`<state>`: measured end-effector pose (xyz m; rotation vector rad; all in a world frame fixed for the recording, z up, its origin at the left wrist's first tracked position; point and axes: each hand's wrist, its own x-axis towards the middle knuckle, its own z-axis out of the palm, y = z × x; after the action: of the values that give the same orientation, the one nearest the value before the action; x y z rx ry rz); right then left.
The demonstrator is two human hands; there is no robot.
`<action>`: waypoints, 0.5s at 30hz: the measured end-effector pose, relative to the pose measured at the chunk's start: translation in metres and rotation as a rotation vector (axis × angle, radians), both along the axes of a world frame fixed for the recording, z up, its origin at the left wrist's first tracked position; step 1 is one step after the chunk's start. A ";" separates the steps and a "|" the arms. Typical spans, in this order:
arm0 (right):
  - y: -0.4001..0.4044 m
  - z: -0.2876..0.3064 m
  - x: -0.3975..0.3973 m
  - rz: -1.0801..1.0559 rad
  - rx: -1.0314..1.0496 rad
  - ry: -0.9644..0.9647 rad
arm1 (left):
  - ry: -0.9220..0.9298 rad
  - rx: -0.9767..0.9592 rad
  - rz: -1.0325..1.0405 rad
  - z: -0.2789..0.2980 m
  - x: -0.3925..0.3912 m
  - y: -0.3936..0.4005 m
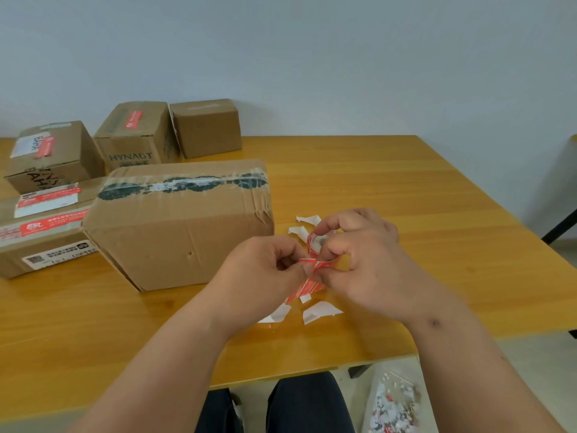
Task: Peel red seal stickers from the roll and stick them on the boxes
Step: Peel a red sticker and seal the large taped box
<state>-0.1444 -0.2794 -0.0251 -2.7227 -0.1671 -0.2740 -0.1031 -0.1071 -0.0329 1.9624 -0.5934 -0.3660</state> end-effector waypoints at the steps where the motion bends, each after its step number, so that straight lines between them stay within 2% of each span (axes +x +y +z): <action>1: 0.000 0.000 0.001 0.001 -0.023 0.008 | -0.001 0.006 0.011 -0.001 0.000 0.000; 15: 0.001 -0.002 0.001 0.014 0.004 -0.029 | 0.162 -0.075 0.081 -0.006 0.003 -0.002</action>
<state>-0.1438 -0.2784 -0.0270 -2.7132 -0.1939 -0.3100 -0.0997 -0.1090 -0.0393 1.8585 -0.4161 -0.4412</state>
